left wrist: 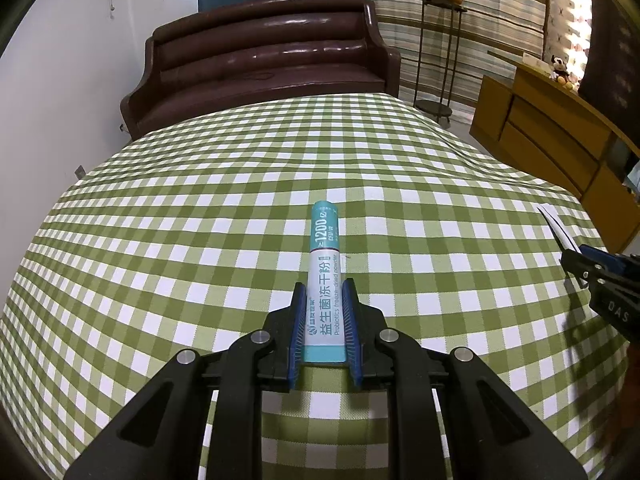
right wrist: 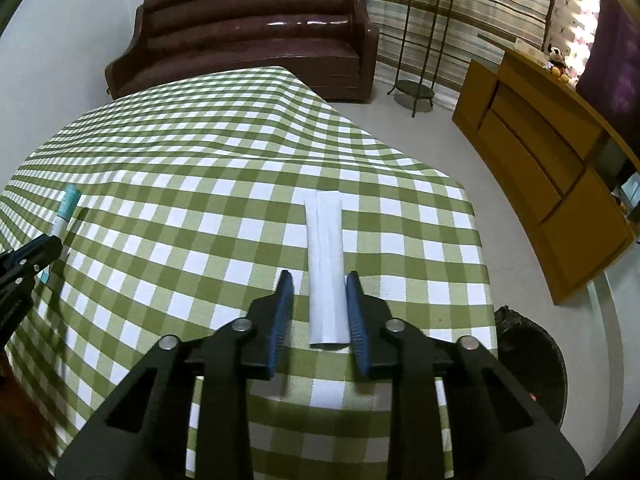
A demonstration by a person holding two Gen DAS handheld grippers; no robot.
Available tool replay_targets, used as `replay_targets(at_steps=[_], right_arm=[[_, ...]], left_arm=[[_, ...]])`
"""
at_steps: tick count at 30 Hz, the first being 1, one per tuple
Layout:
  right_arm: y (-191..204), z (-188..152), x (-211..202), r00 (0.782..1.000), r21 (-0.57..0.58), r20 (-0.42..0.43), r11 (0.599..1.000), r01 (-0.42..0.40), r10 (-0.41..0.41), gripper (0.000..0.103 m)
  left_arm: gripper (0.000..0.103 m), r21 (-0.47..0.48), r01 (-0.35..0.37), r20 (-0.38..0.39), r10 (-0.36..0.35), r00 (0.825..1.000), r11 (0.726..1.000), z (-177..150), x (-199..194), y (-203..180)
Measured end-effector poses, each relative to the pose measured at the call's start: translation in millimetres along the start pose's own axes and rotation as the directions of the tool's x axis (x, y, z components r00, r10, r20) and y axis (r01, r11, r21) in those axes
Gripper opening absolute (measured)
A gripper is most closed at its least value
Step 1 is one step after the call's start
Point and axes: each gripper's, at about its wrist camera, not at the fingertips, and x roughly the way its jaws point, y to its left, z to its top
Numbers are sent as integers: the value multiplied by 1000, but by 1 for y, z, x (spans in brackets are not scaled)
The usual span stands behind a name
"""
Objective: Collect trash
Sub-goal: 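Grasp the flat white tube with the right tool while the left tool holds the teal tube, then carry both tubes over the black bin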
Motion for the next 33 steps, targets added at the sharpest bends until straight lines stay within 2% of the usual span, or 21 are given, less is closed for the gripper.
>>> replay_targets(at_steps=[9, 24, 33], right_arm=[[5, -2, -4, 1000, -9, 11, 1000, -2, 2, 14], [4, -35, -46, 997, 19, 60, 999, -44, 43, 14], [-7, -57, -73, 995, 59, 86, 997, -45, 40, 14]], left_arm=[[19, -5, 1, 1, -1, 1000, 1000, -1, 1, 3], [19, 8, 29, 26, -29, 999, 1000, -13, -22, -13], [19, 37, 66, 39, -67, 997, 997, -26, -46, -40]])
